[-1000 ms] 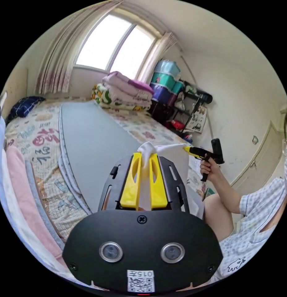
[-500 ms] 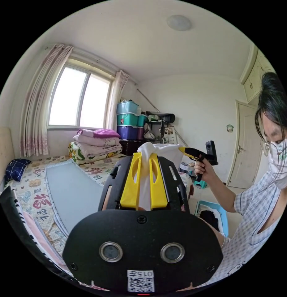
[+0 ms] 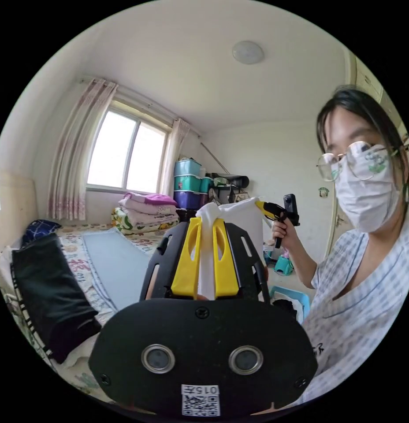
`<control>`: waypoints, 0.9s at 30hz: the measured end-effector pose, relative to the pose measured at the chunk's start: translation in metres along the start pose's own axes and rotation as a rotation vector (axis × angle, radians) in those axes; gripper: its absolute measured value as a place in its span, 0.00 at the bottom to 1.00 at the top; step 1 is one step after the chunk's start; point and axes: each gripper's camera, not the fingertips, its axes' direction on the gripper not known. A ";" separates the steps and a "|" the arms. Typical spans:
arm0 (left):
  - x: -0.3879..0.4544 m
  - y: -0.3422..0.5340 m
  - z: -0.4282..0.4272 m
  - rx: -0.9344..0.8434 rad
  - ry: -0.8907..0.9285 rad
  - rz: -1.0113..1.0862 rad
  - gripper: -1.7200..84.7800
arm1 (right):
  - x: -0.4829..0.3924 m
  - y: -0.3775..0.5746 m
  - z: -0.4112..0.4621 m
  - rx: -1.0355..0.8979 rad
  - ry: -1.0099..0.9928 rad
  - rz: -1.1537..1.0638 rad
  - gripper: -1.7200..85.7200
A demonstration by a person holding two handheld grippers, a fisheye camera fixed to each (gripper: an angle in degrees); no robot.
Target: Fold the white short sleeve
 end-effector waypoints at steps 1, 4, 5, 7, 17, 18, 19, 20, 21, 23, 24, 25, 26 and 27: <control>0.001 -0.003 -0.034 0.017 -0.048 0.004 0.03 | -0.011 0.001 0.030 -0.018 -0.060 -0.018 0.03; 0.006 -0.011 -0.109 0.058 -0.204 0.046 0.03 | -0.033 0.001 0.114 -0.054 -0.173 -0.063 0.03; 0.007 -0.014 -0.132 0.063 -0.281 0.057 0.03 | -0.039 -0.001 0.151 -0.069 -0.217 -0.070 0.03; 0.003 -0.022 -0.160 0.073 -0.378 0.069 0.03 | -0.045 -0.005 0.206 -0.085 -0.277 -0.067 0.03; -0.181 -0.076 -0.165 0.017 -0.563 -0.095 0.04 | 0.015 -0.048 0.519 -0.181 -0.160 0.048 0.03; -0.197 -0.076 -0.157 0.009 -0.573 -0.115 0.04 | 0.022 -0.049 0.541 -0.195 -0.113 0.043 0.03; -0.229 -0.074 -0.139 -0.017 -0.598 -0.160 0.05 | 0.039 -0.048 0.585 -0.228 -0.015 0.040 0.03; -0.260 -0.069 -0.116 -0.071 -0.647 -0.218 0.06 | 0.061 -0.045 0.633 -0.282 0.069 0.070 0.03; -0.274 -0.066 -0.103 -0.105 -0.681 -0.249 0.06 | 0.072 -0.042 0.657 -0.317 0.106 0.093 0.03; -0.321 -0.049 -0.044 -0.284 -0.875 -0.298 0.08 | 0.113 -0.027 0.740 -0.450 0.188 0.183 0.03; -0.330 -0.045 -0.030 -0.338 -0.908 -0.299 0.08 | 0.122 -0.023 0.758 -0.479 0.206 0.184 0.03; -0.346 -0.038 -0.008 -0.425 -0.943 -0.308 0.09 | 0.136 -0.015 0.786 -0.522 0.258 0.185 0.03; -0.355 -0.035 0.007 -0.454 -0.954 -0.315 0.09 | 0.148 -0.009 0.808 -0.550 0.286 0.180 0.04; -0.358 -0.035 0.011 -0.456 -0.958 -0.316 0.09 | 0.153 -0.006 0.816 -0.561 0.292 0.171 0.04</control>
